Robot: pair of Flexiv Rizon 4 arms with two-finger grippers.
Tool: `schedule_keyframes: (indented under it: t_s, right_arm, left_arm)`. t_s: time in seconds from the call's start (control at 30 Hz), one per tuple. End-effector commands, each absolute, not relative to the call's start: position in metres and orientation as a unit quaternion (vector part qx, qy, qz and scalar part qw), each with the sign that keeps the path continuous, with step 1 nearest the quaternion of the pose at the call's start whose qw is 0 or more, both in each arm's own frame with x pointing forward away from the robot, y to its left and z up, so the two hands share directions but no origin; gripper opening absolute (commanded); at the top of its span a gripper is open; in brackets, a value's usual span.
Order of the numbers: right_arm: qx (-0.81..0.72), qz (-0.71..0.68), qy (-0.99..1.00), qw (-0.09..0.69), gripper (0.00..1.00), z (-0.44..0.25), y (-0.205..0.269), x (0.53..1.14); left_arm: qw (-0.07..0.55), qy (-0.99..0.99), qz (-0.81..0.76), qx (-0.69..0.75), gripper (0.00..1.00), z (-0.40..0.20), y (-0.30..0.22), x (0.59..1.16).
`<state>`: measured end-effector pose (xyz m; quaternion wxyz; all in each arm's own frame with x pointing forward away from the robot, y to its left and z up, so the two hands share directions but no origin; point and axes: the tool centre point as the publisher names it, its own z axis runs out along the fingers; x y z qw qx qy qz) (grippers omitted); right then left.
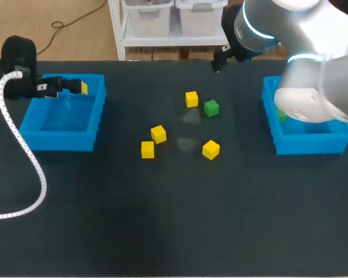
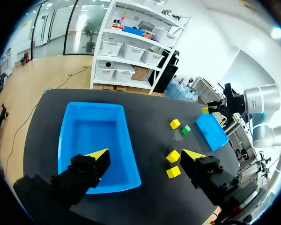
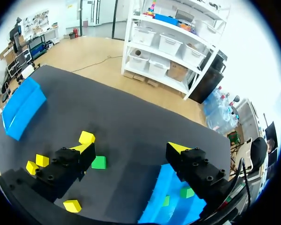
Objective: Put the green cubes in the right bin and the yellow cubes in the left bin.
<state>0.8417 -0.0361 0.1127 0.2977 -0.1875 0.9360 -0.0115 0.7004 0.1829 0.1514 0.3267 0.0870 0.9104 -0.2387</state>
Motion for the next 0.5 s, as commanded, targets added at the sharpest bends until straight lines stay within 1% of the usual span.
schedule_keyframes:
  t_s: [0.03, 0.1, 0.2, 0.27, 0.5]
  right_arm:
    - [-0.187, -0.011, 0.935, 0.301, 1.0, 0.114, -0.039, 0.836]
    - [-0.187, -0.011, 0.935, 0.301, 1.0, 0.114, -0.039, 0.836]
    - [-0.17, -0.028, 0.947, 0.272, 1.0, 0.101, -0.06, 0.833]
    - [-0.168, -0.036, 0.951, 0.258, 1.0, 0.097, -0.064, 0.835]
    - [-0.195, -0.011, 0.951, 0.241, 1.0, 0.093, -0.042, 0.827]
  left_arm:
    - [0.329, 0.908, -0.243, 0.089, 1.0, 0.15, 0.184, 0.7]
    - [0.329, 0.908, -0.243, 0.089, 1.0, 0.15, 0.184, 0.7]
    - [0.329, 0.908, -0.243, 0.089, 1.0, 0.15, 0.184, 0.7]
    - [0.329, 0.908, -0.243, 0.089, 1.0, 0.15, 0.184, 0.7]
    - [0.329, 0.908, -0.243, 0.089, 1.0, 0.15, 0.184, 0.7]
